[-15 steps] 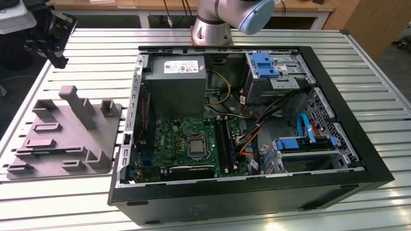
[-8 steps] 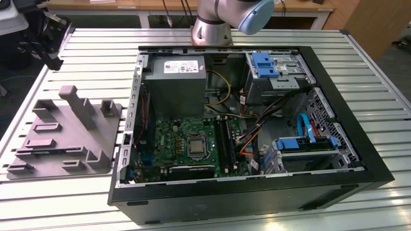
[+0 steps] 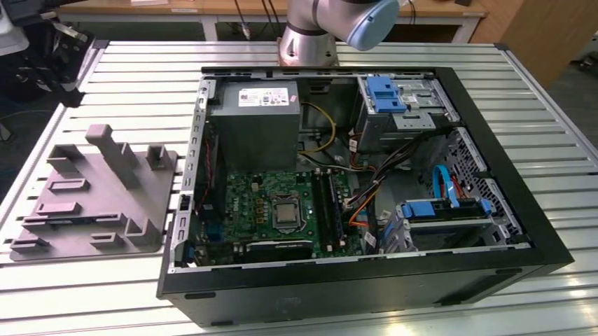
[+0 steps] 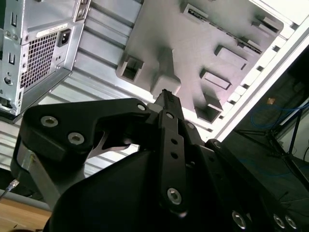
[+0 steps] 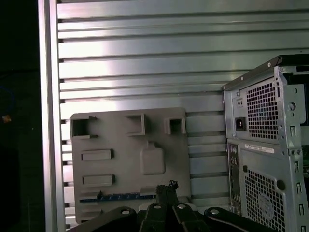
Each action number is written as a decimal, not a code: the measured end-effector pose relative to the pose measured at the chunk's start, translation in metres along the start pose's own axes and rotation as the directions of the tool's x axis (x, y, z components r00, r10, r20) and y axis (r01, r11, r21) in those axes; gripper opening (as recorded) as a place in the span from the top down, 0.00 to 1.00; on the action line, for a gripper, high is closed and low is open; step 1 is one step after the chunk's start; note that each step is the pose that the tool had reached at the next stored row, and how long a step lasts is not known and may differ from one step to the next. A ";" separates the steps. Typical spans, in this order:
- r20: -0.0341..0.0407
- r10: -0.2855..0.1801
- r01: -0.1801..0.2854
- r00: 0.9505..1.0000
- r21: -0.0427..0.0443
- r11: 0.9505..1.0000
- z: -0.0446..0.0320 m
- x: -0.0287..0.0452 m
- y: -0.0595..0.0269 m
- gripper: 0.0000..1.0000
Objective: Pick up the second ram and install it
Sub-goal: 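Reach for the second ram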
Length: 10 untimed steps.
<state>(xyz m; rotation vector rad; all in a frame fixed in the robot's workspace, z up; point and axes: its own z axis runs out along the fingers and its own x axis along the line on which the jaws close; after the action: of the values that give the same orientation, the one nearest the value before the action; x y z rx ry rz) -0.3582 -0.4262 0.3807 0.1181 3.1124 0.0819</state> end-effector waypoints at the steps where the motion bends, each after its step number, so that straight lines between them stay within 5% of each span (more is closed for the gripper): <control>1: 0.000 0.000 0.000 1.000 0.000 1.000 0.0002 0.0007 -0.0011 0.90; 10: 0.000 0.000 0.000 1.000 0.000 1.000 0.0023 0.0079 -0.0100 0.90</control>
<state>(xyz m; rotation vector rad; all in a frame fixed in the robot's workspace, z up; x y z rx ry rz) -0.3667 -0.4355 0.3776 0.1183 3.1124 0.0819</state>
